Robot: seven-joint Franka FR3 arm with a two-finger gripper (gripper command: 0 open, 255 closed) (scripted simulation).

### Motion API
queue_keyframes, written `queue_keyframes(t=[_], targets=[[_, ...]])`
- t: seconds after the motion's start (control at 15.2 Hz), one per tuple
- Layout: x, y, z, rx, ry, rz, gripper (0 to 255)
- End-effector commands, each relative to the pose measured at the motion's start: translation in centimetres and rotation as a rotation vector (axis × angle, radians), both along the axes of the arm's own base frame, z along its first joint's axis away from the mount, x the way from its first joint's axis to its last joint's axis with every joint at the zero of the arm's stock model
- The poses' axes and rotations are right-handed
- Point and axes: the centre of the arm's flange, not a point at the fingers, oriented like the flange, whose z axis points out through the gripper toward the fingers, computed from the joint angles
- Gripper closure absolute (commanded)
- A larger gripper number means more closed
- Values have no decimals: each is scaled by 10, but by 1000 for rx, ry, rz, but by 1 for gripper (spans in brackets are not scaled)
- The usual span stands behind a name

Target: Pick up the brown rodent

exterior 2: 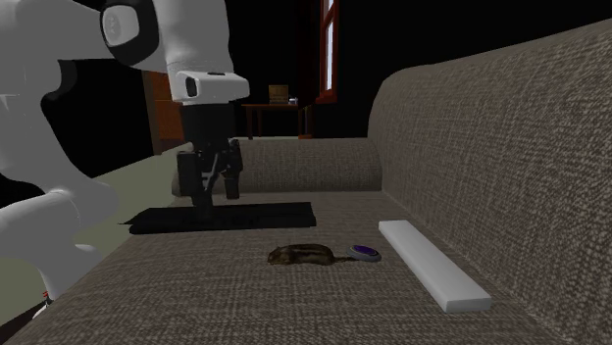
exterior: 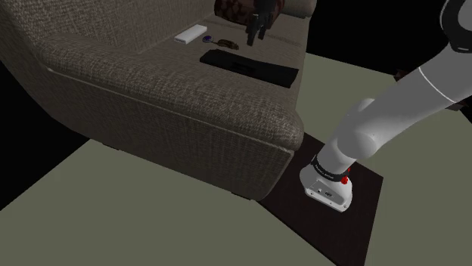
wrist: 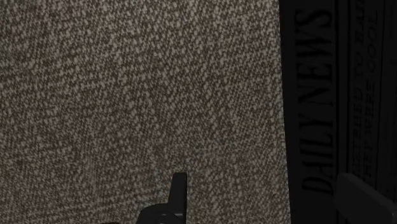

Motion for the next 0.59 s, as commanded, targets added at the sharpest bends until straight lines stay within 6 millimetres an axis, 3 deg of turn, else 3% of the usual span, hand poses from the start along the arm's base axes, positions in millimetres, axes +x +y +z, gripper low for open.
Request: queue_keyframes(t=[0.0, 0.53], targets=[[27, -3, -5, 2, -3, 34, 0], [130, -8, -20, 13, -14, 163, 0]])
